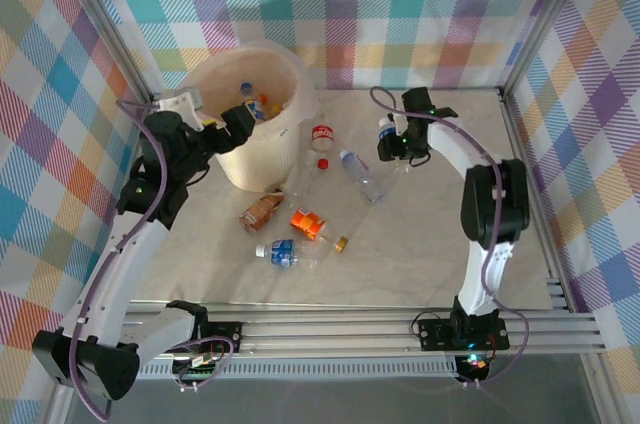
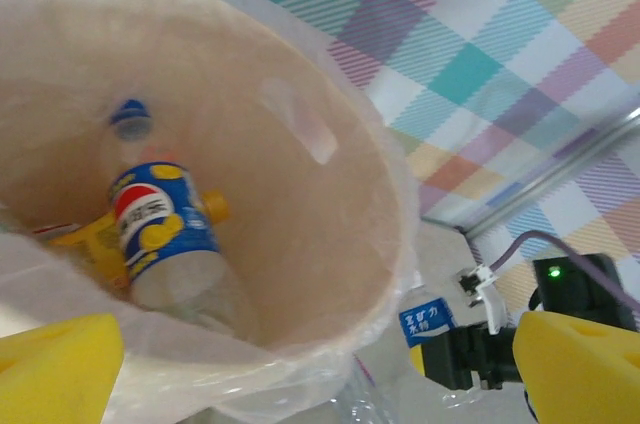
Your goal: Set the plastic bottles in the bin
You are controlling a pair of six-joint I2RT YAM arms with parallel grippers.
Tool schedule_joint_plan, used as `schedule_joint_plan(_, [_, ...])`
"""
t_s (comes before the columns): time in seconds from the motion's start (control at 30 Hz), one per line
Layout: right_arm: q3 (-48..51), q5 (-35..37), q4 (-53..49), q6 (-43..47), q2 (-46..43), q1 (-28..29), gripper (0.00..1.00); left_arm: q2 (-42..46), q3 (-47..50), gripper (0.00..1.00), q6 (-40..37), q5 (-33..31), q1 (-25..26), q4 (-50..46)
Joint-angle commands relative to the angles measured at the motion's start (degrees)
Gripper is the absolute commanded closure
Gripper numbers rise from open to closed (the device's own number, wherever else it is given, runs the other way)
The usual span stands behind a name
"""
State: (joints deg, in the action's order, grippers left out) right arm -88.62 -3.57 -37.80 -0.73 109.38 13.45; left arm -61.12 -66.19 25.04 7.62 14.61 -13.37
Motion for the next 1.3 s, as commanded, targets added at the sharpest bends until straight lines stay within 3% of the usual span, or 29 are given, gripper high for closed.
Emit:
schedule_joint_plan(0.0, [4.55, -5.64, 6.27, -3.3, -8.93, -0.11, 0.49, -1.87, -3.89, 0.0, -2.25, 0.29, 3.32, 0.54])
schedule_joint_plan(0.27, [17.34, -18.12, 18.35, -7.13, -26.38, 0.99, 0.49, -9.36, -10.59, 0.0, -3.24, 2.8, 10.5, 1.13])
schedule_joint_plan(0.53, [25.47, -25.76, 28.69, -8.85, -37.13, 5.34, 0.47, -18.98, -17.98, 0.04, 0.32, 11.29, 15.3, 5.3])
schedule_joint_plan(0.9, [25.56, -25.71, 31.73, -10.12, -38.85, 11.36, 0.47, -30.37, -30.74, 0.18, -2.42, 17.13, 20.19, 0.72])
schedule_joint_plan(1.13, [24.66, -25.37, 31.87, -10.09, -38.46, 12.9, 0.47, -33.23, -33.68, 0.28, -3.44, 18.66, 20.71, -0.91])
schedule_joint_plan(1.27, [24.15, -24.81, 31.99, -10.08, -38.19, 13.48, 0.47, -34.04, -34.21, 0.39, -3.85, 19.25, 20.8, -1.81])
